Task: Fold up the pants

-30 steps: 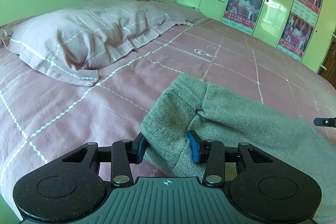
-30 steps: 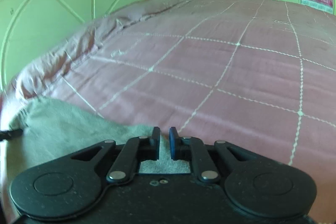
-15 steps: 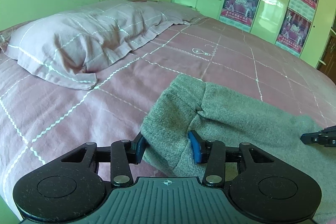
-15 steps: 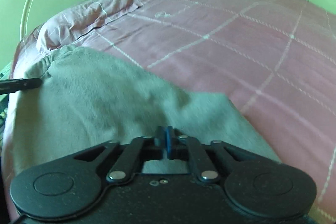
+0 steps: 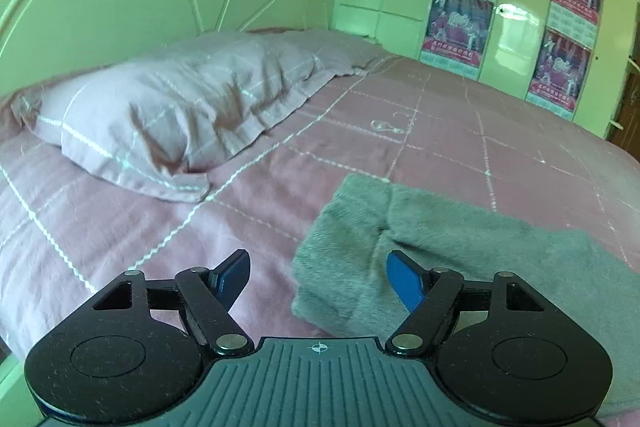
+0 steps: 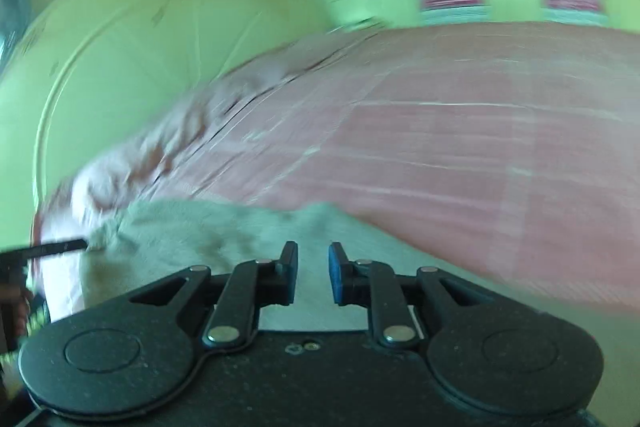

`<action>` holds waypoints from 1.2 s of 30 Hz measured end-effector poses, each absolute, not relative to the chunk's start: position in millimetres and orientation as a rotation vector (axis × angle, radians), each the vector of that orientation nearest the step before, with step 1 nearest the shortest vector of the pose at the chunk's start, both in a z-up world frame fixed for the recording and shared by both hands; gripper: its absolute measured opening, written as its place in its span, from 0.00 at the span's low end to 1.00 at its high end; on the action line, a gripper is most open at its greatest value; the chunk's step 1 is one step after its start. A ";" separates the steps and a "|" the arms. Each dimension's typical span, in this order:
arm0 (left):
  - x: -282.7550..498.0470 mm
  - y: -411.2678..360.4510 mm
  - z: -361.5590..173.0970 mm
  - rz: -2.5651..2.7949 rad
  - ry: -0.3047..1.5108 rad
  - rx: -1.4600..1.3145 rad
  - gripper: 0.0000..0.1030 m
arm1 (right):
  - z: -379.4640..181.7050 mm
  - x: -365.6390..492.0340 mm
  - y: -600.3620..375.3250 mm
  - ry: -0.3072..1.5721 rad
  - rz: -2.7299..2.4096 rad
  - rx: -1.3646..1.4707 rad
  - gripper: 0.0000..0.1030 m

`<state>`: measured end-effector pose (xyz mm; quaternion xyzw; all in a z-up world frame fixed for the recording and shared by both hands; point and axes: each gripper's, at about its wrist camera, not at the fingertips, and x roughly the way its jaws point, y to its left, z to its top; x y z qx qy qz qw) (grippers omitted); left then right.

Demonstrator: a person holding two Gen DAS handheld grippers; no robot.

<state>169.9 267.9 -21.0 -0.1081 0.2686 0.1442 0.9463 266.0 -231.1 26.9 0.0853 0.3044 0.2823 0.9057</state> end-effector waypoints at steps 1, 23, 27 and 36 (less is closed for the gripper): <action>167.7 257.8 -17.2 0.260 0.529 -0.205 0.73 | 27.7 249.0 -267.4 0.605 0.523 0.234 0.11; 198.9 126.0 -64.1 0.029 0.764 0.018 0.92 | -72.6 92.5 -592.6 0.314 -0.294 1.158 0.09; 201.2 125.9 -66.3 0.030 0.761 0.023 0.93 | -82.1 93.4 -584.3 0.369 -0.312 1.147 0.03; 204.2 130.5 -67.3 0.024 0.759 0.021 0.93 | -92.0 106.7 -582.1 0.347 -0.232 1.155 0.06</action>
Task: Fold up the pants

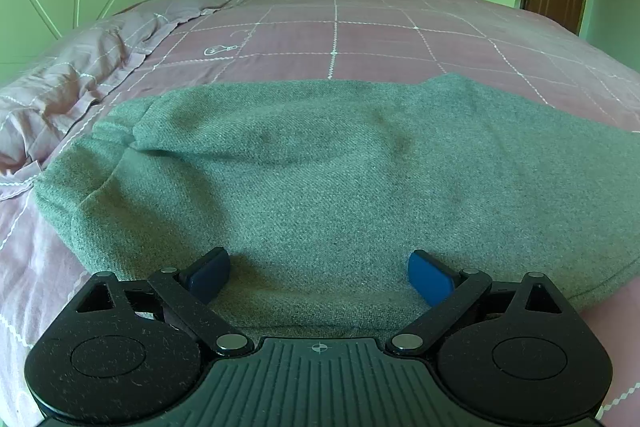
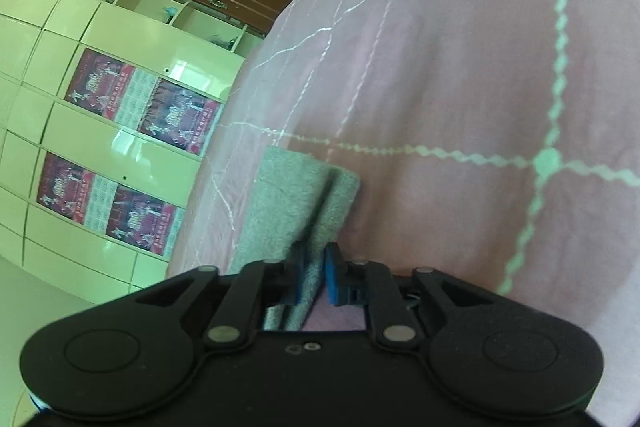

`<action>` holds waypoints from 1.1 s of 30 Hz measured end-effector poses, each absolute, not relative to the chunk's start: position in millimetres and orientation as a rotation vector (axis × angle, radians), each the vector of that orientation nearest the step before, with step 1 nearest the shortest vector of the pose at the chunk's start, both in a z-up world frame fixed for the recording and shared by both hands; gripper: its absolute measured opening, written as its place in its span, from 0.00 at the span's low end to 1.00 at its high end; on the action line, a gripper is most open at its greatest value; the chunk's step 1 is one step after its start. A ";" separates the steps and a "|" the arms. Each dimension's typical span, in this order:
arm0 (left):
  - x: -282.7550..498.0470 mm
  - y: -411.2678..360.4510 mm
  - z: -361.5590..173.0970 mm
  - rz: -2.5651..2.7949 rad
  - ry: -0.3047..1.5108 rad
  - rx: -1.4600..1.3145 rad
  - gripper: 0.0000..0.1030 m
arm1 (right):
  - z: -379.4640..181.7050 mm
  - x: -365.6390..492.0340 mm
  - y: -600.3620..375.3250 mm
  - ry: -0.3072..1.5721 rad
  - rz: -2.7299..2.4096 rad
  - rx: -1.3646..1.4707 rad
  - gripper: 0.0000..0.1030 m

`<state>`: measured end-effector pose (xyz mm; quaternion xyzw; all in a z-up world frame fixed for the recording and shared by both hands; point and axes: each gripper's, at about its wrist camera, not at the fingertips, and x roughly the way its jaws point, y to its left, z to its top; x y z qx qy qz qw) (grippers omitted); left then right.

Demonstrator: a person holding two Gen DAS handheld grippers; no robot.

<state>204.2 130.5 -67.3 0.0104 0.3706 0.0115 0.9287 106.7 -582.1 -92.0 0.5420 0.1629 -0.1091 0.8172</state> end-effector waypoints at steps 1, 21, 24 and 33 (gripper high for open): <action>204.0 130.2 -67.3 0.024 0.759 0.021 0.93 | -92.4 109.8 -582.7 0.368 -0.243 1.147 0.03; 200.0 131.6 -68.4 0.012 0.739 0.030 0.94 | -80.9 47.6 -594.8 0.221 -0.316 1.112 0.09; 199.3 131.0 -68.4 0.011 0.739 0.031 0.94 | -82.2 61.4 -595.3 0.257 -0.256 1.133 0.10; 198.6 130.6 -66.5 0.009 0.741 0.029 0.94 | -79.8 76.9 -587.7 0.308 -0.297 1.167 0.13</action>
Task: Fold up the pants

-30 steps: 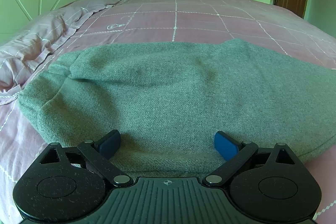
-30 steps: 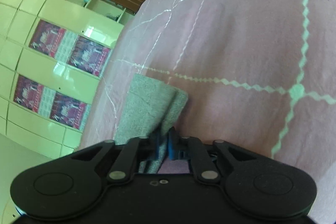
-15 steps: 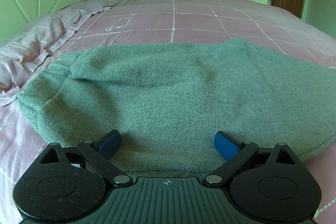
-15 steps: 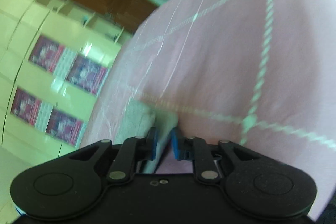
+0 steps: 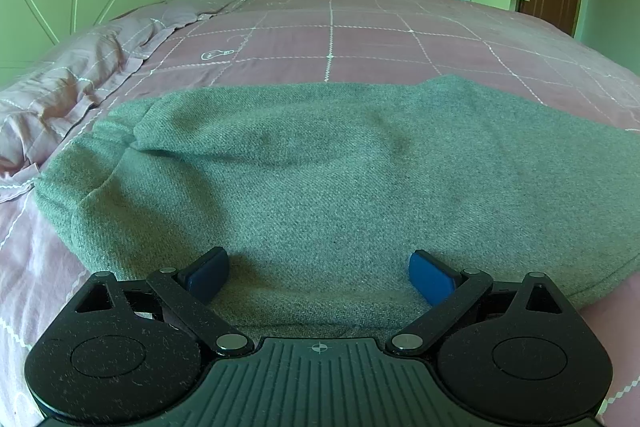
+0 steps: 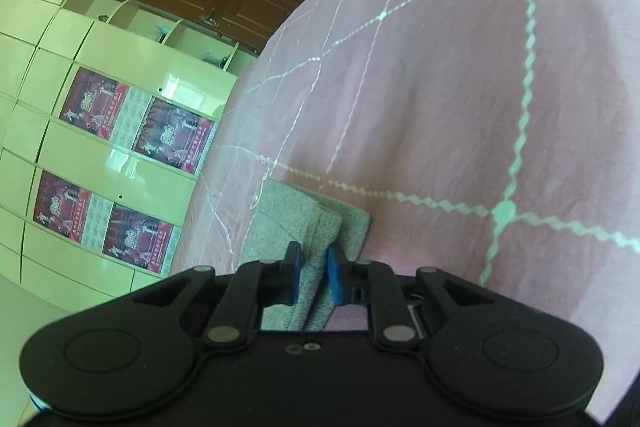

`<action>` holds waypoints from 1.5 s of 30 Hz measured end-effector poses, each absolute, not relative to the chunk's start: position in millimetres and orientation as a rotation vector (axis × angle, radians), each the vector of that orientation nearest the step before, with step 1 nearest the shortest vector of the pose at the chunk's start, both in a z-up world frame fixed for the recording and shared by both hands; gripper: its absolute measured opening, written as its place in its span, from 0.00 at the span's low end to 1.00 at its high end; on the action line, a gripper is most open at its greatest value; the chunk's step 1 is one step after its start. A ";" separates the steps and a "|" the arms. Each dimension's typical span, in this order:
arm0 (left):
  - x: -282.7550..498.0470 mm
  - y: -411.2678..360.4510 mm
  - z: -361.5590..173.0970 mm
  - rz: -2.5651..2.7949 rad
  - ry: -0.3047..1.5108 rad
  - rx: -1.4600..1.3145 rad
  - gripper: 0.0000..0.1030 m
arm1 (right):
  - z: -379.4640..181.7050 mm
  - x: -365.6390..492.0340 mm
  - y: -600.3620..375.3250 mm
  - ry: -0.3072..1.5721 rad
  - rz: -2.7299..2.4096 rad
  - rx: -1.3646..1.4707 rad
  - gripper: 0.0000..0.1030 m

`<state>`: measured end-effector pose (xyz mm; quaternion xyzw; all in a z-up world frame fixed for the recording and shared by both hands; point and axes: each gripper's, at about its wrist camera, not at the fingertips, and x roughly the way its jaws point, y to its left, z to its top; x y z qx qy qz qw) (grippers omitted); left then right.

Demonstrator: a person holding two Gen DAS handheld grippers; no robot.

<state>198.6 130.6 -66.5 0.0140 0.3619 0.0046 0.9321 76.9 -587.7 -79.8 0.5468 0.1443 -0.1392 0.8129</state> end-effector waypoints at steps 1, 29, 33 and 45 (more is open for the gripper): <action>198.6 130.6 -66.7 0.009 0.740 0.029 0.94 | -80.2 73.6 -586.7 0.307 -0.305 1.174 0.24; 187.1 -52.7 -25.1 -0.233 0.655 -0.093 0.95 | -80.9 103.8 -584.7 0.374 -0.284 1.042 0.12; 185.7 -124.9 -42.9 -0.206 0.731 -0.119 0.95 | -79.8 103.9 -585.5 0.385 -0.274 1.022 0.13; 173.6 -233.1 -36.0 -0.136 0.774 0.048 1.00 | -82.7 100.6 -588.8 0.355 -0.227 1.001 0.16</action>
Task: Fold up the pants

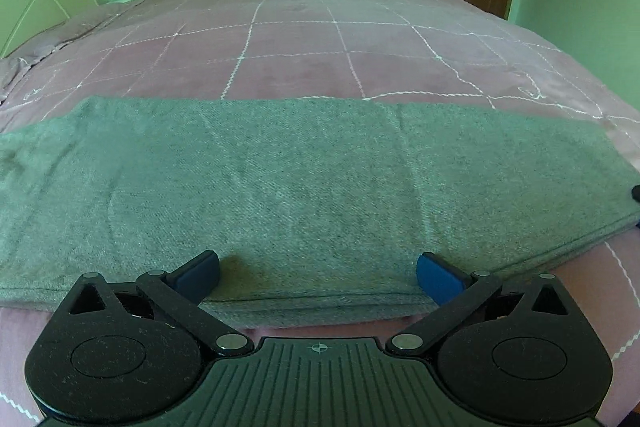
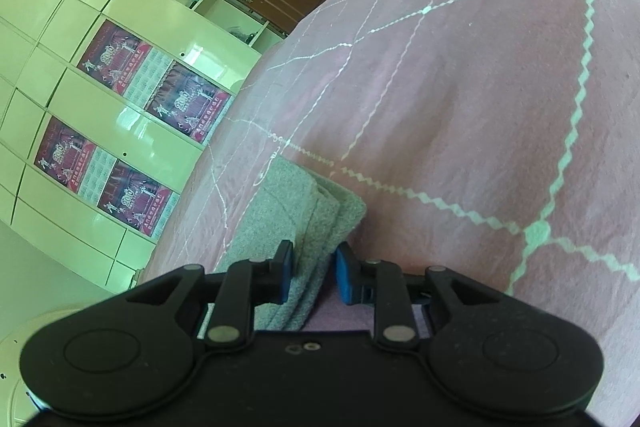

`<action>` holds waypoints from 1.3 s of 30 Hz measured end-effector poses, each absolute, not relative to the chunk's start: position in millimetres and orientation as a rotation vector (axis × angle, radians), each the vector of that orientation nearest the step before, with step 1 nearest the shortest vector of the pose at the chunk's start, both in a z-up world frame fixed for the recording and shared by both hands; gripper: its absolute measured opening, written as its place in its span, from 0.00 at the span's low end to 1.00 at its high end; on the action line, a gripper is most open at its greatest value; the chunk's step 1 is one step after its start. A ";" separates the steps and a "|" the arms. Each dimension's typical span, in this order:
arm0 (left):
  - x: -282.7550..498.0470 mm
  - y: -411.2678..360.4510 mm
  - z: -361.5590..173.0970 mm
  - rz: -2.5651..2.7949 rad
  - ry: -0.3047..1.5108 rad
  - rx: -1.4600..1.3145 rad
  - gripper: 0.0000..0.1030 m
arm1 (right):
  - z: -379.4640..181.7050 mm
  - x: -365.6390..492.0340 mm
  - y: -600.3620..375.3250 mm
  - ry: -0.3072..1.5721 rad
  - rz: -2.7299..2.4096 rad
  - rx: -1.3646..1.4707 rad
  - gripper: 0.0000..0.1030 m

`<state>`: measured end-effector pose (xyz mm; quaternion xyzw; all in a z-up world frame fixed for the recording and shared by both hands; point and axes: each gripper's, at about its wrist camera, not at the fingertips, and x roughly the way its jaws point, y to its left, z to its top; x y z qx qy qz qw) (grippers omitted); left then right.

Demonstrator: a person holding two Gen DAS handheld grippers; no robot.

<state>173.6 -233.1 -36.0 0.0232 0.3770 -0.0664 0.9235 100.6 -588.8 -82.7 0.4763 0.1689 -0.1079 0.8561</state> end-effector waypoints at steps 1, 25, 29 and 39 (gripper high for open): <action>172.8 -233.1 -34.1 -0.133 0.771 0.043 1.00 | -83.6 101.3 -590.1 0.358 -0.227 1.002 0.16; 147.5 -144.0 -24.5 -0.178 0.621 -0.146 1.00 | 7.3 127.4 -526.9 0.351 -0.162 0.694 0.07; 122.5 -28.2 -17.7 -0.121 0.497 -0.199 1.00 | 57.6 141.9 -444.9 0.312 -0.001 0.518 0.07; 86.8 174.9 -58.7 0.180 0.463 -0.423 1.00 | 30.3 185.3 -200.9 0.471 0.432 0.195 0.27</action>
